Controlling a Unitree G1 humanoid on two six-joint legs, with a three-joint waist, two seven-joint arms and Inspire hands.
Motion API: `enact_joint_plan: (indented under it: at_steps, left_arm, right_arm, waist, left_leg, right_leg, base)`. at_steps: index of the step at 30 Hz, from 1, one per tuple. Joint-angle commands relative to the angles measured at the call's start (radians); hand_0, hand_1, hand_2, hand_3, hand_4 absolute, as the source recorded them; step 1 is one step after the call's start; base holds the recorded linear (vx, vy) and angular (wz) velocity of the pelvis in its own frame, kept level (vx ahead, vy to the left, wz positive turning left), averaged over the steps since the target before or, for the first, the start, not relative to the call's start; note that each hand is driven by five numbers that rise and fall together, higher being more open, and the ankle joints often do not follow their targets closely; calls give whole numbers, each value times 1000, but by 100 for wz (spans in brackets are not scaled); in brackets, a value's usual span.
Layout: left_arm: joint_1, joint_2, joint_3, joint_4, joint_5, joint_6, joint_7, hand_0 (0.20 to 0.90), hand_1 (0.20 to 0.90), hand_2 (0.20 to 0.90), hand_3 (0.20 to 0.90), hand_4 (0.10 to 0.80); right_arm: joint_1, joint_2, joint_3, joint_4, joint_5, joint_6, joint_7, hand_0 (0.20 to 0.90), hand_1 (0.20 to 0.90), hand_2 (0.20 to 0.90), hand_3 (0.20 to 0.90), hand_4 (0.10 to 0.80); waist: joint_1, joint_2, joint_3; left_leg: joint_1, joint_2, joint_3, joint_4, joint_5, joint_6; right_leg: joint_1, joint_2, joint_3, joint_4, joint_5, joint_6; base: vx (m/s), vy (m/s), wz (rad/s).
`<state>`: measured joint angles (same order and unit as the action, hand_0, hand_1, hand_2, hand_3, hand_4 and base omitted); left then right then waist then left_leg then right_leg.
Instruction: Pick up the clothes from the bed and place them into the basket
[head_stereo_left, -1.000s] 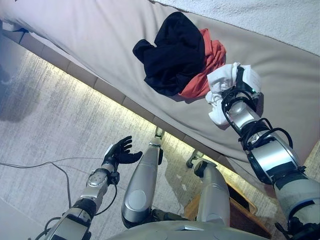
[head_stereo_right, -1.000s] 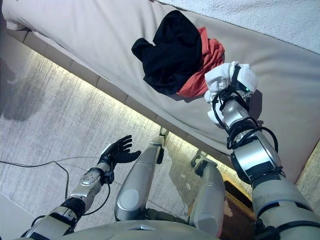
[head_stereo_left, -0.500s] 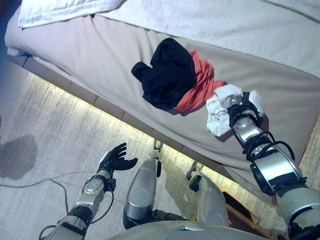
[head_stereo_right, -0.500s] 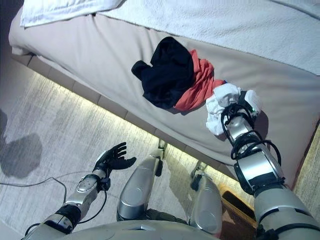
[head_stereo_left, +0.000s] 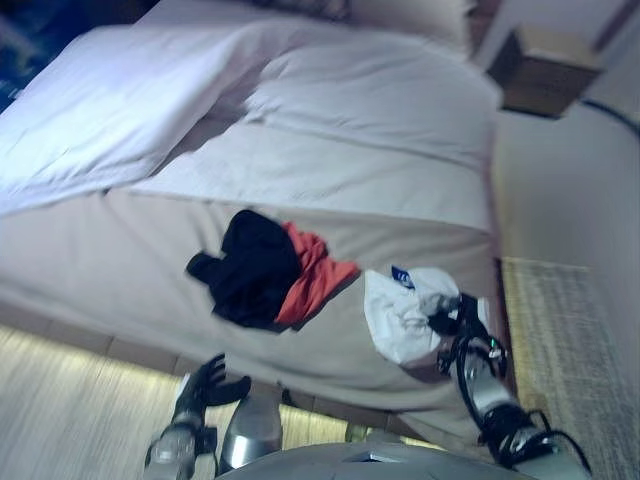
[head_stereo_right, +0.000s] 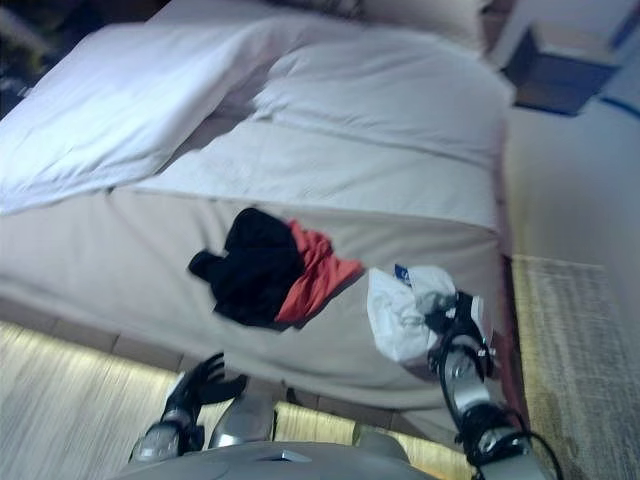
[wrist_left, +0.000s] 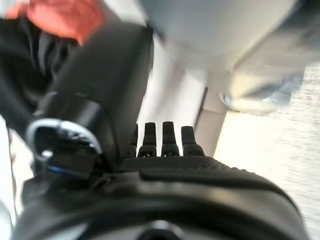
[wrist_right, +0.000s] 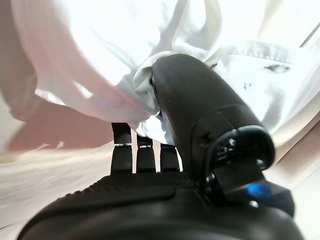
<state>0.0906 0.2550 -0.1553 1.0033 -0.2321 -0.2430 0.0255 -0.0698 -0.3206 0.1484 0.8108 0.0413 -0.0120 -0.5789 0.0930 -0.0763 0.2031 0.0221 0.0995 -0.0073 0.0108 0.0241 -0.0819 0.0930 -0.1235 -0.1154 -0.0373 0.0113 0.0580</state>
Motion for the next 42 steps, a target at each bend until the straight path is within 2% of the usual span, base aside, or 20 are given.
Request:
enact_joint_plan:
  at_steps: [1,2,3,4,6,7,9,10,11,12,13,18,25,26,34,37,42]
  left_arm:
    - [-33,31,-37,-31,-1,-85,-7,900,900,900,900,800]
    - [-37,34,-36,-32,-13,-83,0,900,900,900,900,800]
    - [-40,41,-28,-39,-35,-76,24,900,900,900,900,800]
    - [-31,56,-5,-52,-48,-56,47,900,900,900,900,800]
    - [-25,73,6,-39,-50,-46,54,900,900,900,900,800]
    - [-28,76,7,-26,-55,-42,59,900,900,900,900,800]
    - [-48,79,2,12,-63,-32,68,900,900,900,900,800]
    - [-60,78,-2,30,-69,-22,78,900,900,900,900,800]
    - [-72,66,8,53,-68,-1,85,900,900,900,900,800]
    - [-84,49,18,82,-53,-12,59,900,900,900,900,800]
    - [-88,41,10,96,-39,-33,40,900,900,900,900,800]
    - [-97,-1,-36,118,8,-96,16,900,900,900,900,800]
    - [-97,12,-40,144,35,-124,-15,900,900,900,900,800]
    - [-98,24,-38,150,52,-115,-21,900,900,900,900,800]
    - [-81,79,-52,119,78,-92,-59,900,900,900,900,800]
    - [-79,82,-71,107,73,-86,-59,900,900,900,900,800]
    - [-79,67,-93,105,80,-87,-50,900,900,900,900,800]
  right_arm:
    - [58,-53,-57,-93,11,-56,-99,300,300,300,200,100]
    - [62,-51,-62,-88,5,-59,-92,300,300,300,200,100]
    - [71,-46,-70,-71,4,-61,-73,300,300,300,200,100]
    - [80,-40,-72,-46,16,-55,-44,300,300,300,200,100]
    - [80,-32,-61,2,42,-58,-18,300,300,300,200,100]
    - [75,-27,-57,28,67,-61,-11,300,300,300,200,100]
    - [64,-6,-55,100,94,-74,-7,300,300,300,200,100]
    - [63,5,-57,127,93,-68,-12,300,300,300,200,100]
    - [62,18,-51,181,131,-60,-11,300,300,300,200,100]
    - [66,34,-50,240,192,-61,-3,300,300,300,200,100]
    - [70,42,-55,270,202,-63,-2,300,300,300,200,100]
    - [87,74,-139,454,385,-47,2,300,300,300,200,100]
    - [92,57,-226,544,508,-14,-28,300,300,300,200,100]
    - [89,46,-250,555,542,-30,-3,300,300,300,200,100]
    - [77,-36,-363,544,672,-103,-22,300,300,300,200,100]
    - [69,-57,-396,541,685,-141,-20,300,300,300,200,100]
    - [64,-62,-419,529,685,-185,-10,300,300,300,200,100]
  waist:
    - [-52,33,-8]
    - [-54,34,-7]
    - [-58,40,-4]
    - [-53,54,1]
    - [-41,67,-14]
    - [-36,67,-22]
    - [-26,53,-37]
    - [-24,45,-46]
    - [-26,35,-50]
    - [-24,31,-58]
    - [-25,28,-61]
    - [-28,23,-86]
    - [-44,38,-110]
    - [-50,44,-113]
    - [-85,83,-108]
    - [-98,97,-106]
    - [-109,100,-110]
  left_leg:
    - [-50,-33,58,15,-26,48]
    - [-42,-33,72,9,-28,51]
    - [-26,-32,107,3,-32,58]
    - [-3,-21,162,-7,-32,67]
    - [10,-18,211,-42,-24,78]
    - [15,-19,226,-59,-19,81]
    - [12,-26,244,-67,-11,67]
    - [3,-31,244,-71,-6,66]
    - [0,-44,224,-72,2,64]
    - [-1,-40,222,-66,5,57]
    - [1,-40,221,-67,4,54]
    - [25,-44,214,-86,-2,53]
    - [63,-47,212,-96,-20,55]
    - [71,-45,214,-96,-24,55]
    - [81,-43,228,-95,-29,51]
    - [80,-43,234,-96,-27,49]
    - [83,-40,249,-97,-30,45]
  right_leg:
    - [-80,-121,-31,94,74,108]
    - [-91,-126,-41,109,81,111]
    - [-114,-132,-79,162,93,116]
    - [-130,-128,-134,262,85,116]
    - [-142,-110,-187,347,66,110]
    - [-136,-95,-202,344,48,106]
    - [-81,-48,-237,213,-2,83]
    - [-66,-34,-231,179,-2,77]
    - [-66,-26,-192,137,27,78]
    - [-49,-4,-195,95,7,56]
    - [-36,5,-195,72,3,49]
    - [-4,23,-194,18,16,44]
    - [10,30,-187,18,6,43]
    - [10,30,-183,20,5,43]
    - [-6,33,-154,21,4,46]
    - [-12,36,-147,20,5,46]
    - [-11,35,-149,1,14,48]
  base:
    - [-161,206,-52]
    - [-162,191,-73]
    - [-217,226,-77]
    - [-272,255,-112]
    - [-223,173,-146]
    - [-136,47,-110]
    - [-80,-67,-87]
    - [-39,-108,-106]
    - [-56,-95,-71]
    - [-34,-94,-28]
    - [-26,-82,1]
    - [-2,-58,-2]
    - [28,-44,-3]
    - [21,-54,0]
    - [-32,-47,-1]
    - [-39,5,-9]
    - [-21,-25,-8]
